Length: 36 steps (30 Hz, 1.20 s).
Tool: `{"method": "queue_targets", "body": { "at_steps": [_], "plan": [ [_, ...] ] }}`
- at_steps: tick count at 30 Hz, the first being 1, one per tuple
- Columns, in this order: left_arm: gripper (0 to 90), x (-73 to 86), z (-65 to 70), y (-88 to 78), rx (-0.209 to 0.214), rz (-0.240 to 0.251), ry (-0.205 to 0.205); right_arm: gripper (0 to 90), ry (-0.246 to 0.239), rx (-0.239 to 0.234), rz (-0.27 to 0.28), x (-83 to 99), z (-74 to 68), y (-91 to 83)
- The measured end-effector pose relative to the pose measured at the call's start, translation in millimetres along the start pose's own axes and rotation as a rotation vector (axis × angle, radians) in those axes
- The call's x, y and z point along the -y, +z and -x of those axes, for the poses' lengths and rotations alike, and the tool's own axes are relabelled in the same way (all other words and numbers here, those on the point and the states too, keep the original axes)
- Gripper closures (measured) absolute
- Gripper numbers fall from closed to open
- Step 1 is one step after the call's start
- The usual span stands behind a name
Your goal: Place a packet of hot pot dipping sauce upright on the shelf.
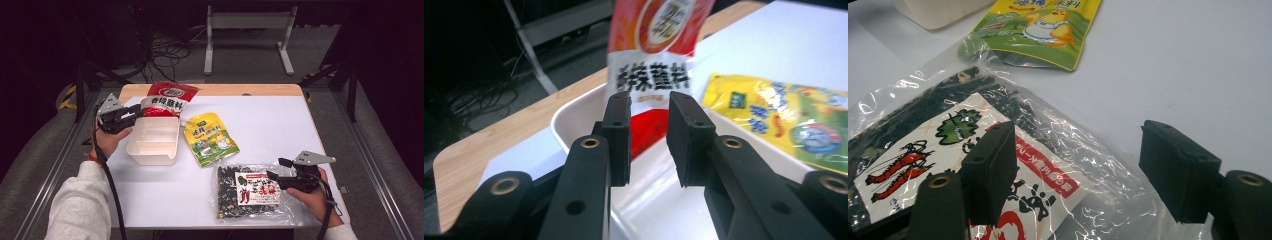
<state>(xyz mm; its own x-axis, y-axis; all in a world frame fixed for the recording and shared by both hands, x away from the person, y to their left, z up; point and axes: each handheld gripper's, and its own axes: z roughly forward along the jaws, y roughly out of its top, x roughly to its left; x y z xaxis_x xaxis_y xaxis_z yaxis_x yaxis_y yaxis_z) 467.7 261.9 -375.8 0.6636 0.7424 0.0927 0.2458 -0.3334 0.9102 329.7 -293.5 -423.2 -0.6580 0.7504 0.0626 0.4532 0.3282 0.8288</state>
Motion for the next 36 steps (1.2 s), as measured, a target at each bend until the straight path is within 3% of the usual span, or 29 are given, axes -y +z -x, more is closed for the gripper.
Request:
{"method": "queue_targets", "body": {
  "at_steps": [8, 12, 13, 14, 16, 18, 22, 23, 25, 32, 34, 36],
  "plan": [
    [70.6, 13.0, 40.2, -35.4, 0.062, 0.021, 0.05, 32.8, 0.005, 0.0, 0.012, -3.2, 3.6, -3.1],
    [69.5, 20.1, 55.2, -45.7, 0.095, 0.03, 0.044, 32.9, -0.004, 0.01, 0.005, -1.6, 3.5, -6.4],
    [68.3, 25.2, 66.8, -50.2, 0.119, 0.02, 0.056, 32.8, 0.002, 0.016, 0.001, 0.9, 3.8, -9.8],
    [68.2, 25.2, 66.8, -50.2, 0.119, 0.02, 0.056, 32.8, 0.002, 0.016, 0.001, 0.9, 3.8, -9.8],
    [68.0, 33.5, 87.1, -53.6, 0.173, 0.0, 0.085, 32.6, 0.011, 0.034, -0.019, 6.7, 4.9, -16.5],
    [68.6, 36.6, 94.6, -53.3, 0.198, -0.015, 0.1, 32.0, 0.025, 0.045, -0.03, 11.1, 5.9, -20.6],
    [69.9, 53.2, 130.2, -46.9, 0.308, -0.1, 0.149, 30.4, 0.05, 0.061, -0.042, 19.6, 8.5, -27.2],
    [70.2, 55.7, 136.0, -45.3, 0.324, -0.115, 0.162, 29.4, 0.08, 0.072, -0.044, 24.6, 10.0, -31.2],
    [70.2, 59.6, 144.6, -42.1, 0.372, -0.126, 0.15, 27.2, 0.102, 0.083, -0.059, 30.6, 10.9, -34.8],
    [67.3, 64.5, 169.4, -28.1, 0.429, -0.165, 0.187, 20.6, 0.164, 0.063, -0.122, 45.4, 9.6, -41.3],
    [63.6, 65.8, 174.1, -24.7, 0.429, -0.183, 0.199, 18.4, 0.174, 0.053, -0.16, 50.1, 10.3, -41.1],
    [62.0, 66.0, 178.1, -22.2, 0.442, -0.187, 0.215, 18.2, 0.186, 0.045, -0.165, 53.1, 11.6, -42.1]
  ]
}}
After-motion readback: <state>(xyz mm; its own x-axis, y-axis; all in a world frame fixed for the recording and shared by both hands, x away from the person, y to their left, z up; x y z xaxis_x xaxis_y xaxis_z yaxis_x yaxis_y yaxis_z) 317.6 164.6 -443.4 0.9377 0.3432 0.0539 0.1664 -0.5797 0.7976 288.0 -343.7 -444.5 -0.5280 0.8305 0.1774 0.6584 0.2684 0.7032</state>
